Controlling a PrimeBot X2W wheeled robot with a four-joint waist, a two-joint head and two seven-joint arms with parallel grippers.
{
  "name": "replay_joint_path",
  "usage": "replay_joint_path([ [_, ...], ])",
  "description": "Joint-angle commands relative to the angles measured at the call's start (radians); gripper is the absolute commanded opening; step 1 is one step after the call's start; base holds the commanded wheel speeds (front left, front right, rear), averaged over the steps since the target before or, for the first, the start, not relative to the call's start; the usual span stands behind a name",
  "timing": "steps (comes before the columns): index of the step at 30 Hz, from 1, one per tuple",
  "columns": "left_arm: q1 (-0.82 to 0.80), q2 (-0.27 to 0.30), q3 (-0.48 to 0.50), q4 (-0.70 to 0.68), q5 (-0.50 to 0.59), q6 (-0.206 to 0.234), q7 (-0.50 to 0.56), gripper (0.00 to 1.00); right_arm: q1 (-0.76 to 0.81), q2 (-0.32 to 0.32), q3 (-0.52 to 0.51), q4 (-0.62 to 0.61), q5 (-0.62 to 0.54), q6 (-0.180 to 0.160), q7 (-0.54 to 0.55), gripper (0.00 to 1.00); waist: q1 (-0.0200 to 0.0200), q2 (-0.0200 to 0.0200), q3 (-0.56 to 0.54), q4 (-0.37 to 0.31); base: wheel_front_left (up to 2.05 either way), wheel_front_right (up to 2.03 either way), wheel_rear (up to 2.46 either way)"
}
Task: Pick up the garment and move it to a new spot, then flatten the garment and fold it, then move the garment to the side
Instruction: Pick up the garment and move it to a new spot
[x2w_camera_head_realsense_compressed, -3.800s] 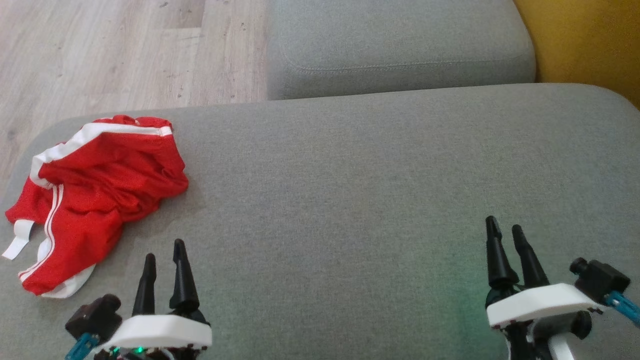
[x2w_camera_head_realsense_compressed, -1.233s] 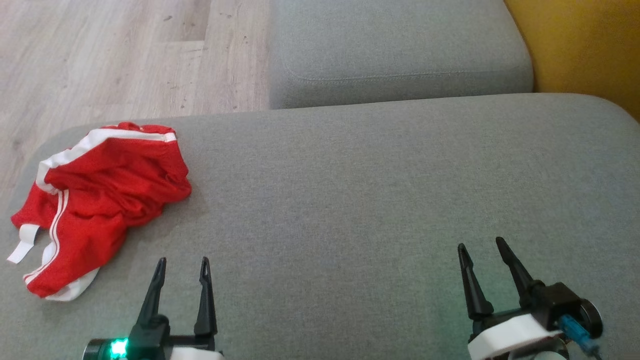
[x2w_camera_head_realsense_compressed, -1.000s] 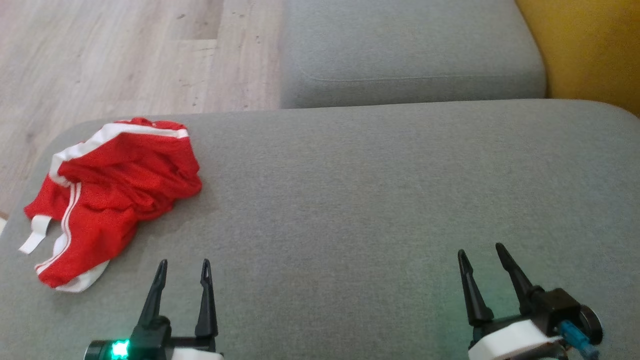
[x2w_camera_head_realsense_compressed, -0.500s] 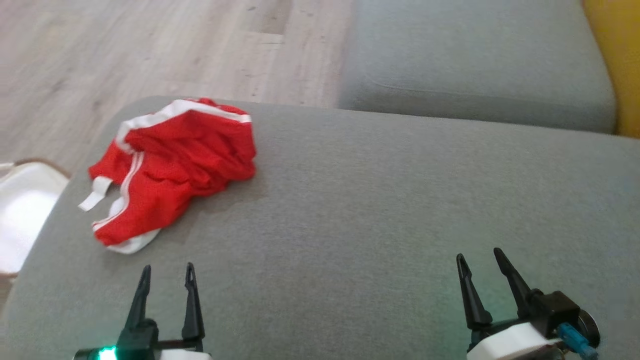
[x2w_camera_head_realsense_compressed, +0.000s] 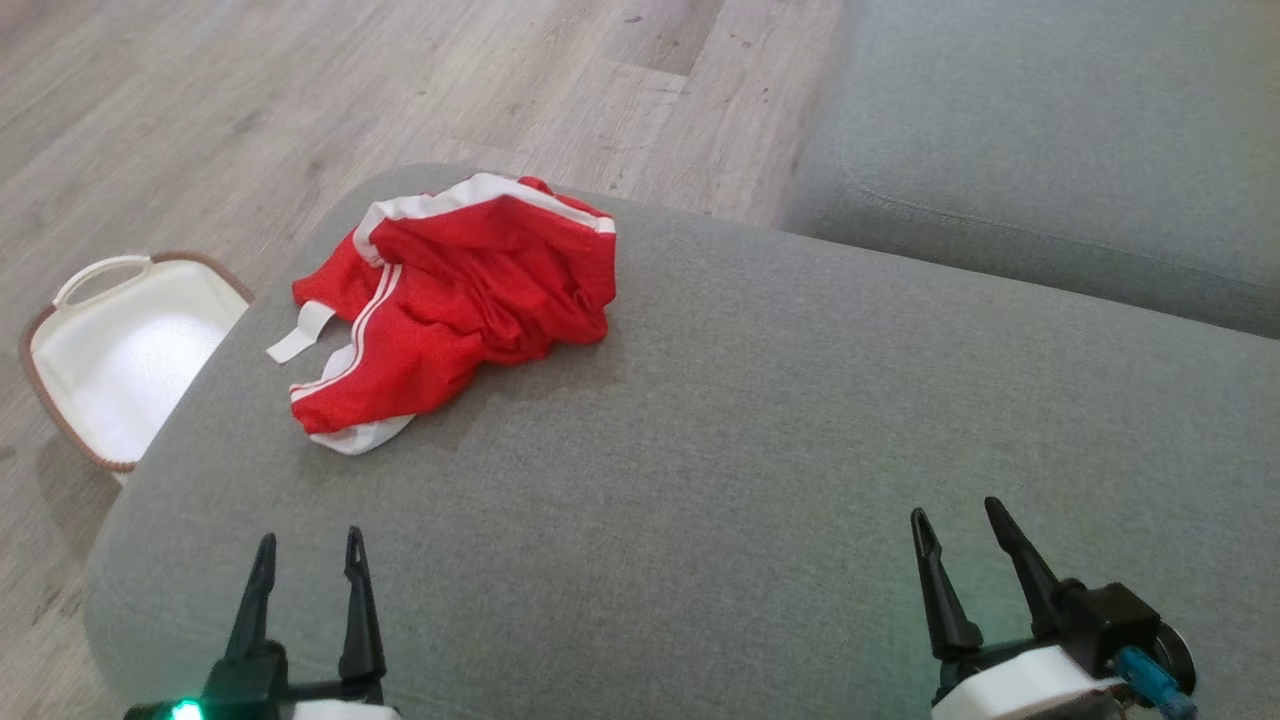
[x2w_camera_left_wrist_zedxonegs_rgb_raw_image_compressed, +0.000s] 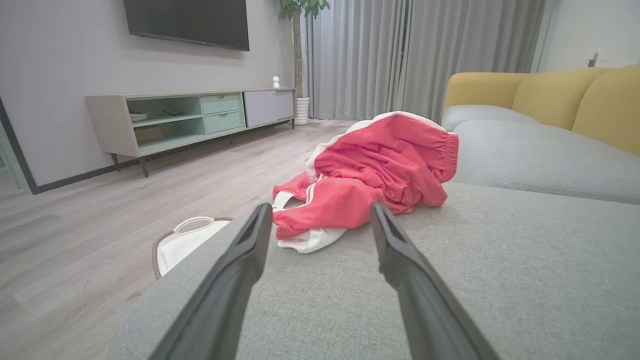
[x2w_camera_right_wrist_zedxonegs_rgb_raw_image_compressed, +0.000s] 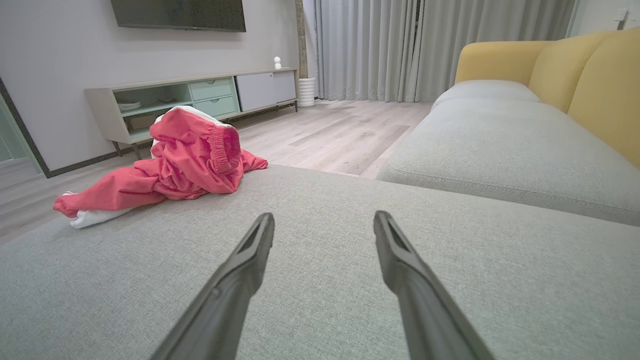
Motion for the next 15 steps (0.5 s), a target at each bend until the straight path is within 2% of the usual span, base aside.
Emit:
replay_joint_path([
  [1, -0.032, -0.001, 0.041, -0.035, 0.002, -0.006, -0.01, 1.0, -0.024, -0.009, 0.021, -0.026, 0.006, -0.001, -0.014, 1.0, 0.0, 0.0, 0.006, 0.01, 0.0, 0.0, 0.0],
  [9, -0.054, 0.003, 0.058, -0.037, 0.015, -0.029, -0.01, 1.0, -0.028, -0.009, 0.017, -0.029, 0.002, -0.001, -0.014, 1.0, 0.0, 0.0, 0.031, 0.021, 0.0, 0.0, 0.0],
  [15, -0.125, 0.02, 0.054, -0.139, 0.043, -0.033, -0.01, 1.0, -0.04, -0.009, -0.004, -0.043, -0.004, -0.001, -0.014, 1.0, 0.0, 0.0, 0.077, 0.018, 0.0, 0.0, 0.0],
])
